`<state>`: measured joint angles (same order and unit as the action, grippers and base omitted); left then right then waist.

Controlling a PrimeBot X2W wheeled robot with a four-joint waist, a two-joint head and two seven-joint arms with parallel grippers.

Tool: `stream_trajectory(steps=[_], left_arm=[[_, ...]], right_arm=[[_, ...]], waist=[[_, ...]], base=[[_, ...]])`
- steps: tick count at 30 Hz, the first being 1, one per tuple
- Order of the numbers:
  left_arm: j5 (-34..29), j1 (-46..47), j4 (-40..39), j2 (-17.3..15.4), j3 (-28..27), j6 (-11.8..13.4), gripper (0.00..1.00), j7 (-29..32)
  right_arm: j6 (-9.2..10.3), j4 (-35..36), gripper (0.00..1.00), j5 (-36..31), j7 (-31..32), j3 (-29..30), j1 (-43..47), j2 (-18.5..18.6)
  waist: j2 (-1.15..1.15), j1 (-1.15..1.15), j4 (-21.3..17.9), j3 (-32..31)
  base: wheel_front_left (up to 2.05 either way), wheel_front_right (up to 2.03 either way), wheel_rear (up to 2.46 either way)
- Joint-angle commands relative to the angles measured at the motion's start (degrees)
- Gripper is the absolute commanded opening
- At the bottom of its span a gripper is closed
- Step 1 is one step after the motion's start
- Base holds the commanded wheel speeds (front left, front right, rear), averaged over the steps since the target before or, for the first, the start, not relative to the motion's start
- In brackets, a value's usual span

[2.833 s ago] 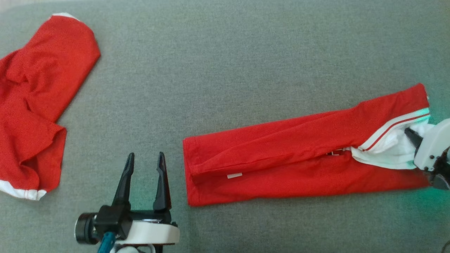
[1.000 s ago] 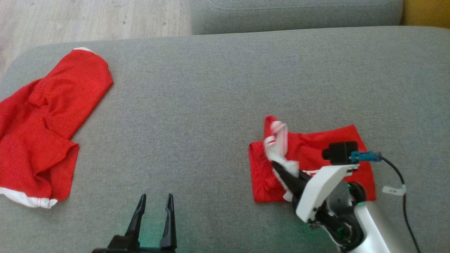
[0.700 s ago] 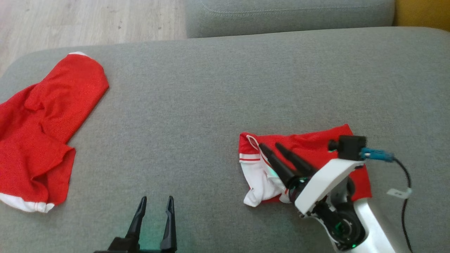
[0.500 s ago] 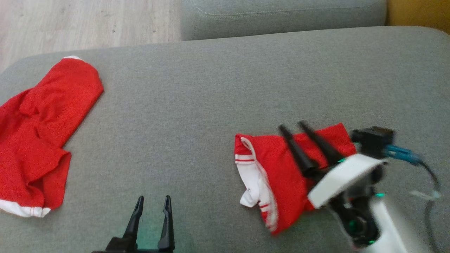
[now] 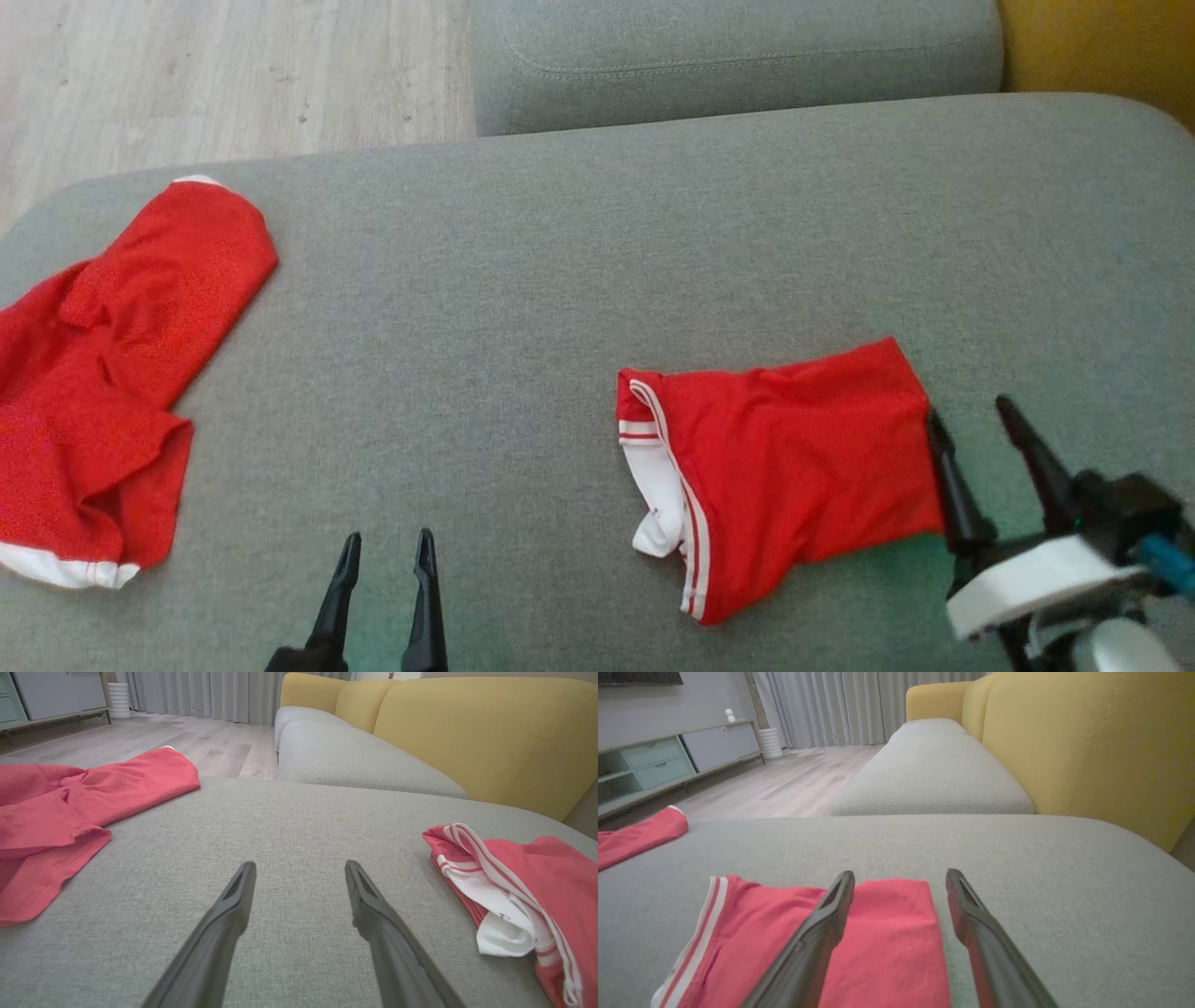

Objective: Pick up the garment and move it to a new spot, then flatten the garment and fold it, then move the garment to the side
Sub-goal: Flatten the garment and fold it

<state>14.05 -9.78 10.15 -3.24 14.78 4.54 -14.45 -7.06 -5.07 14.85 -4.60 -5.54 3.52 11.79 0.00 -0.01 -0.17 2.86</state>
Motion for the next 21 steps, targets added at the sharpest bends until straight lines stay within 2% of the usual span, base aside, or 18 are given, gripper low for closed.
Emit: stream_trajectory(steps=[1,2,3,5,9,14,21], left_arm=[[-0.4,0.8,-2.1,0.4,-2.0,0.2,1.0,-0.5],[-0.4,0.7,-2.2,0.4,-2.0,0.2,1.0,-0.5],[-0.4,0.6,-2.2,0.4,-1.9,0.2,1.0,-0.5],[-0.4,0.8,-2.4,0.4,-1.8,0.1,1.0,-0.5],[-0.6,1.4,-2.4,0.4,-1.6,-0.1,1.0,-0.5],[-0.9,2.5,-2.0,0.4,-1.1,-0.5,1.0,-0.5],[-0.8,3.2,-1.3,0.4,-0.5,-0.7,1.0,-0.5]], right_arm=[[-0.43,-0.1,1.0,-2.1,-2.3,-2.1,-0.8,0.7],[-0.43,-1.3,1.0,-2.7,-3.0,-2.9,-1.0,0.3],[-0.43,-2.4,0.89,-3.2,-3.5,-3.7,-1.3,-0.1],[-0.43,-4.7,0.01,-3.1,-3.9,-5.8,-2.6,-1.3],[-0.43,-8.7,0.0,-4.0,-3.6,-10.0,-5.6,-2.7],[-0.43,-17.2,0.0,-5.1,-1.2,-17.0,-10.7,-4.7],[-0.43,-26.6,0.0,-5.0,0.8,-22.6,-16.1,-7.2]], waist=[[0.0,0.01,0.2,-0.2],[0.0,0.01,0.2,-0.2],[0.0,0.01,0.3,-0.1],[0.0,0.01,0.5,0.4],[0.0,0.01,1.0,1.2],[0.0,0.01,2.3,2.6],[0.0,0.01,4.3,3.5]], base=[[0.0,0.0,0.0],[0.0,0.0,0.0],[0.0,0.0,0.0],[0.0,0.0,0.0],[0.0,0.0,0.0],[0.0,0.0,0.0],[0.0,0.0,0.0]])
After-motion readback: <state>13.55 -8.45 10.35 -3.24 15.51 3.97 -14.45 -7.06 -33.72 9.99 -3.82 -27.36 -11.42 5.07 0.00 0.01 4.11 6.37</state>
